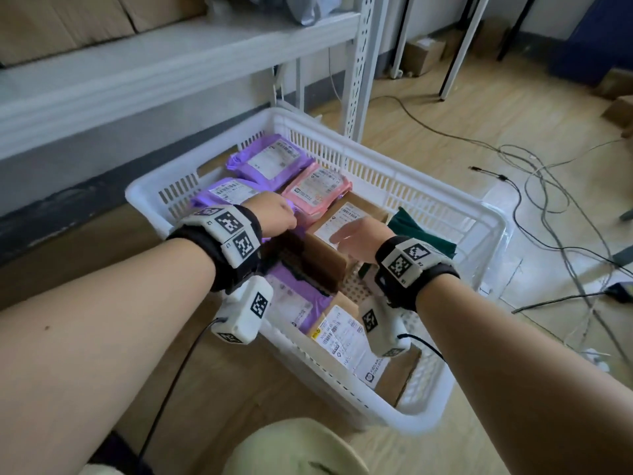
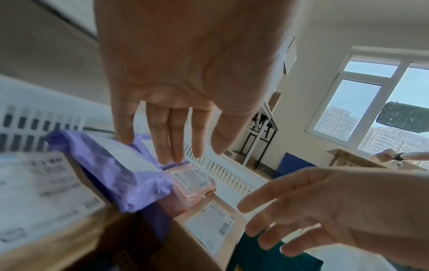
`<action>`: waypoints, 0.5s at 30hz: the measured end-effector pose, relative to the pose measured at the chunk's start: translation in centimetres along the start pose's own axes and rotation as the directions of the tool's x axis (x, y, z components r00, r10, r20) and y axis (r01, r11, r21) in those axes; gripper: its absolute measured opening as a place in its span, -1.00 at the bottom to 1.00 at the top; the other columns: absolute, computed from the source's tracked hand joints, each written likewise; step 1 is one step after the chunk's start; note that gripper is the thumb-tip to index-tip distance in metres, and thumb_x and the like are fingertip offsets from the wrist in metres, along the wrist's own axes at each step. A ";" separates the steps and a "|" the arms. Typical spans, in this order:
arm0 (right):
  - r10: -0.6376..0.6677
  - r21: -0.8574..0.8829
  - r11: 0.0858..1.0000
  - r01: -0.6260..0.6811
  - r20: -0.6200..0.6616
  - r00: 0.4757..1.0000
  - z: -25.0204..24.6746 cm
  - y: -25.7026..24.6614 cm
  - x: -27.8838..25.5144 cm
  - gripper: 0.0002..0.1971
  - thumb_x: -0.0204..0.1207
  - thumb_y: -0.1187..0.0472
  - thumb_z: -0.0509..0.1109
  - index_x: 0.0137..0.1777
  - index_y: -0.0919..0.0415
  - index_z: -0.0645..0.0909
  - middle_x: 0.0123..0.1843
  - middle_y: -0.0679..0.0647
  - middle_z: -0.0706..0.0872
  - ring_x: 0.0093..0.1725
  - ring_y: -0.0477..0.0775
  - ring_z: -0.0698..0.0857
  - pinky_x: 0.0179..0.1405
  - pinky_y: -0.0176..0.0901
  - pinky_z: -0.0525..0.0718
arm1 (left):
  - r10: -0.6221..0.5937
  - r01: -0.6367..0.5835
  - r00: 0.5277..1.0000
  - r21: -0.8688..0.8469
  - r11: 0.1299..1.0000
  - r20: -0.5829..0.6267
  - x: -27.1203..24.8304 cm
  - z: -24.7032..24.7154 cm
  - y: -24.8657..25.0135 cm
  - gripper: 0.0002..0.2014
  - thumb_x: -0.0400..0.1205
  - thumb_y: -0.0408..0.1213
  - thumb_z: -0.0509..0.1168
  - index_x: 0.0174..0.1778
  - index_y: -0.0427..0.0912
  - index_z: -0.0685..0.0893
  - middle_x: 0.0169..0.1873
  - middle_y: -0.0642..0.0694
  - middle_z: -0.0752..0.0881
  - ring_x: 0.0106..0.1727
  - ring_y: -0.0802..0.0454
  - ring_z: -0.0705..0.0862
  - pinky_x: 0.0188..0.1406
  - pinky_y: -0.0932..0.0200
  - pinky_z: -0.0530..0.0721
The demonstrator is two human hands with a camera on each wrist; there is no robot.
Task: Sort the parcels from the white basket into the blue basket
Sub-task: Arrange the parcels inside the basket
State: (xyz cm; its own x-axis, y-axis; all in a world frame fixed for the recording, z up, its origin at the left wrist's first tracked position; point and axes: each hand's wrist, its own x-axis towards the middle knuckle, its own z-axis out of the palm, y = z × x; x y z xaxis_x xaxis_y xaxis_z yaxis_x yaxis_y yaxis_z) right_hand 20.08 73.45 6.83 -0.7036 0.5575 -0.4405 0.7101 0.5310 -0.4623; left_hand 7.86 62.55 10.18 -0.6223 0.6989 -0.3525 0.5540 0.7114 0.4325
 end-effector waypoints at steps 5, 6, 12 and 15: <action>-0.179 -0.127 0.977 0.171 -0.056 0.982 0.6 -6.3 -0.7 -0.66 0.61 0.14 0.21 0.29 0.22 0.64 0.27 0.19 0.68 0.28 0.18 0.64 0.26 -0.04 0.59 | -0.055 0.054 0.986 -0.013 0.998 -0.157 -5.2 -4.0 -3.5 -0.80 0.61 -0.34 0.25 0.09 -0.18 0.71 0.22 -0.16 0.69 0.21 -0.09 0.61 0.13 0.24 0.49; -0.204 -0.163 0.967 0.194 -0.048 0.978 0.9 -7.3 -1.1 -0.66 0.62 0.15 0.20 0.29 0.23 0.64 0.27 0.20 0.68 0.29 0.19 0.63 0.26 -0.05 0.59 | -0.068 0.064 0.984 -0.025 0.998 -0.165 -6.0 -4.6 -4.1 -0.77 0.61 -0.31 0.26 0.15 -0.17 0.71 0.23 -0.11 0.68 0.25 -0.06 0.60 0.10 0.27 0.47; -0.486 -0.498 0.723 0.478 0.124 0.865 5.0 -17.0 -5.0 -0.65 0.67 0.33 0.13 0.41 0.25 0.51 0.38 0.15 0.61 0.35 0.23 0.61 0.16 0.00 0.65 | -0.240 0.239 0.923 -0.042 0.970 -0.301 -15.1 -8.6 -10.9 -0.76 0.59 -0.24 0.30 0.16 -0.10 0.72 0.23 -0.07 0.69 0.22 -0.06 0.64 0.05 0.26 0.50; -0.643 -0.721 0.399 0.566 0.220 0.734 7.5 -21.6 -7.3 -0.72 0.65 0.42 0.10 0.21 0.26 0.60 0.24 0.09 0.69 0.24 0.16 0.69 -0.01 -0.06 0.66 | -0.344 0.341 0.881 -0.068 0.938 -0.324 -20.2 -10.3 -14.4 -0.76 0.61 -0.22 0.30 0.15 -0.15 0.72 0.02 -0.05 0.68 0.01 -0.03 0.64 0.01 0.23 0.53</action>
State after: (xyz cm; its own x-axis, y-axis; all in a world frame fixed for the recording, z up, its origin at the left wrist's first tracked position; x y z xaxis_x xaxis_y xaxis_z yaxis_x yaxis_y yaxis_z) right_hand 9.71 53.13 14.21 -0.9780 -0.0728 -0.1953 -0.0977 0.9878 0.1209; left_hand 6.79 37.44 19.64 -0.9180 0.3475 -0.1909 0.2698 0.9003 0.3416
